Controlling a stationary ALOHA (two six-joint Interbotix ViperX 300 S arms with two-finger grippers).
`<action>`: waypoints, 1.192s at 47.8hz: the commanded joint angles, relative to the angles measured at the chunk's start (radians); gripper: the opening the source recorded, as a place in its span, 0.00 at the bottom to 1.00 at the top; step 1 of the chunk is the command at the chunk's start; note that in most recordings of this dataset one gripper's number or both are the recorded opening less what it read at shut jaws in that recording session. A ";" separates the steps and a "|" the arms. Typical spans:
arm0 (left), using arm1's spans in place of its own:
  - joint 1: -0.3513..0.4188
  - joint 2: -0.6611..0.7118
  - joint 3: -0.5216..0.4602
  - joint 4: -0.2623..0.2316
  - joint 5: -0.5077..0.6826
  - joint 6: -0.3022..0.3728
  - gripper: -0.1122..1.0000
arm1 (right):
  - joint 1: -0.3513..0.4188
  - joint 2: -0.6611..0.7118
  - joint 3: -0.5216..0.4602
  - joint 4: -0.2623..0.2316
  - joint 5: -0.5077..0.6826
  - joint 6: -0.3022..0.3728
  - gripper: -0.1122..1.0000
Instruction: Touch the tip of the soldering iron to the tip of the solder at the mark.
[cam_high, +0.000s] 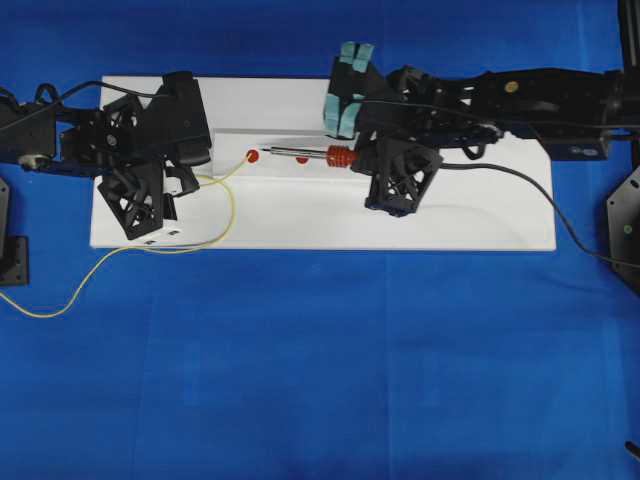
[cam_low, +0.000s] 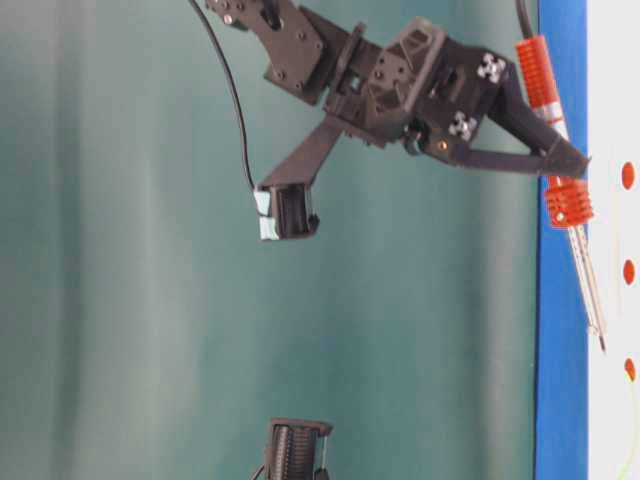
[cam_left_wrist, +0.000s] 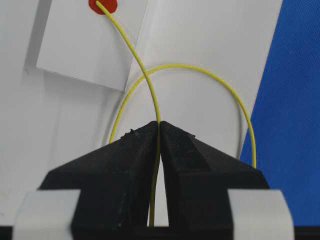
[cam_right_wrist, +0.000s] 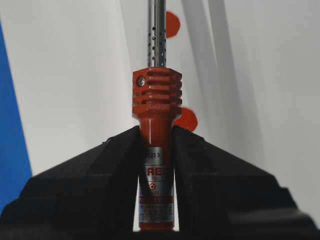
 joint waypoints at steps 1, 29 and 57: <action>-0.002 -0.008 -0.011 0.002 -0.005 0.000 0.12 | -0.002 -0.005 -0.037 -0.005 0.003 0.002 0.16; -0.002 -0.006 -0.014 0.002 -0.005 0.011 0.12 | 0.005 0.026 -0.055 -0.008 0.021 0.002 0.16; -0.002 -0.006 -0.015 0.002 -0.005 0.006 0.12 | 0.009 0.035 -0.060 -0.008 0.021 0.002 0.16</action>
